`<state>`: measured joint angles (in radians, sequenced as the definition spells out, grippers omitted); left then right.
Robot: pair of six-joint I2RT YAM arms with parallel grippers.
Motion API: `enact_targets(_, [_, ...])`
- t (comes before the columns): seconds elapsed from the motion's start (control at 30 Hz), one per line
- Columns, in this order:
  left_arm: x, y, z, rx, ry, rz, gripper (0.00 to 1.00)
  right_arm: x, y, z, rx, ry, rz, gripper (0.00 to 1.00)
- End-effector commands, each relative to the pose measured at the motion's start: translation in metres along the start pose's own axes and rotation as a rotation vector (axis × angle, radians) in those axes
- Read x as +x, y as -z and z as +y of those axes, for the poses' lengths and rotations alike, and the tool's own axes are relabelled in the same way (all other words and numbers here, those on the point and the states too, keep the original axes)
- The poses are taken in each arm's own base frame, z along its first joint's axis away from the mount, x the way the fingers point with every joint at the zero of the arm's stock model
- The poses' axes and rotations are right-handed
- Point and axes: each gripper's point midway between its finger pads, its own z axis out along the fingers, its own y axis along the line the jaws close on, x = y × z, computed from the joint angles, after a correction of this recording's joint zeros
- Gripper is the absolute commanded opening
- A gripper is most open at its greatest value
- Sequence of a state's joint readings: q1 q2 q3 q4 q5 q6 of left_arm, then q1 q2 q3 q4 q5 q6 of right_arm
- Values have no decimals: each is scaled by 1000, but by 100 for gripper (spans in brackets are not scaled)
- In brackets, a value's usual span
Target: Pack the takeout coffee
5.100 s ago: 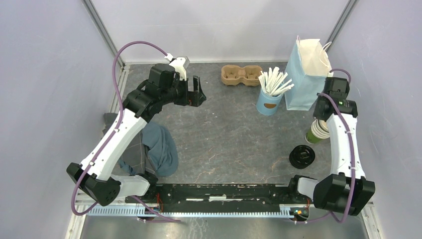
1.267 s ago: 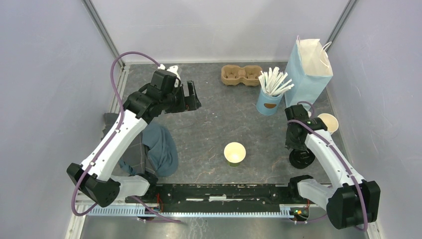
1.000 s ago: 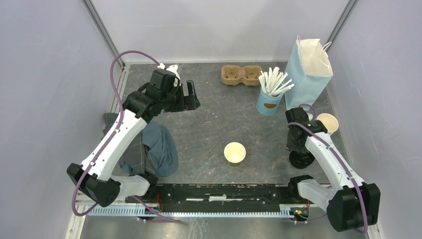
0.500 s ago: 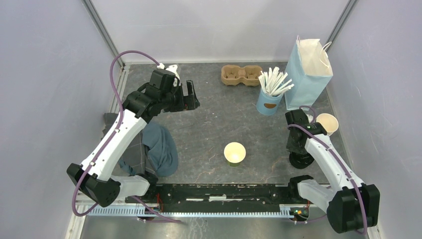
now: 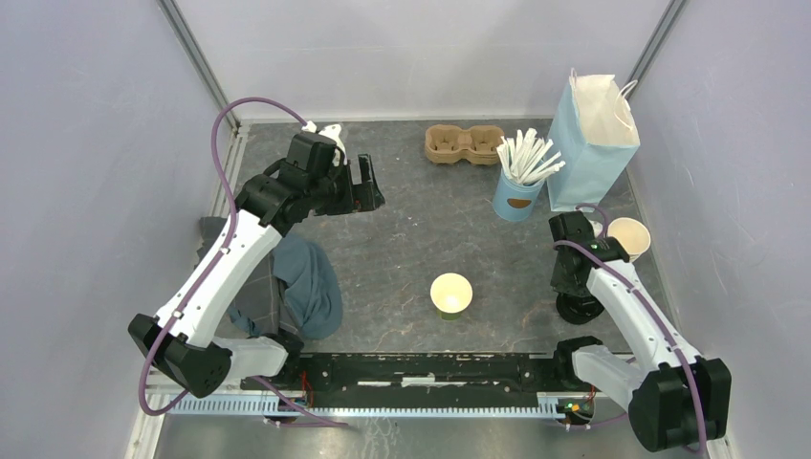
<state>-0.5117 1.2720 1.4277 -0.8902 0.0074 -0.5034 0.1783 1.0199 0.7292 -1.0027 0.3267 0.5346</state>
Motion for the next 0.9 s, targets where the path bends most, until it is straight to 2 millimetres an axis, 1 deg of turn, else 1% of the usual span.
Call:
enact_targets(0.0, [-10, 10, -5, 28, -40, -25, 100, -13, 5, -3, 11, -35, -57, 19])
enact_targets(0.13, [-10, 10, -6, 29, -42, -25, 100, -16, 9, -4, 12, -37, -62, 16])
enact_targets(0.27, [-10, 10, -6, 32, -43, -25, 100, -24, 22, -6, 13, -35, -76, 16])
enact_targets(0.37, [-10, 10, -6, 31, -44, -22, 100, -32, 34, -7, 6, -32, -92, 15])
enact_targets(0.47, [-10, 9, -7, 37, -39, -18, 100, -39, 46, -4, -27, -19, -107, 15])
enact_targets(0.53, [-11, 9, -9, 43, -37, -18, 100, -48, 57, 2, -73, 3, -129, 15])
enact_targets(0.6, [-14, 11, -12, 54, -31, -22, 100, -54, 66, 0, -75, 5, -149, 15])
enact_targets(0.67, [-14, 12, -14, 60, -21, -22, 100, -56, 69, -2, -73, 20, -155, 15])
enact_targets(0.77, [-12, 12, -17, 72, 1, -12, 100, -51, 67, -4, -71, 37, -158, 14])
enact_targets(0.87, [-9, 13, -19, 86, 24, -5, 100, -53, 69, -3, -90, 62, -182, 14])
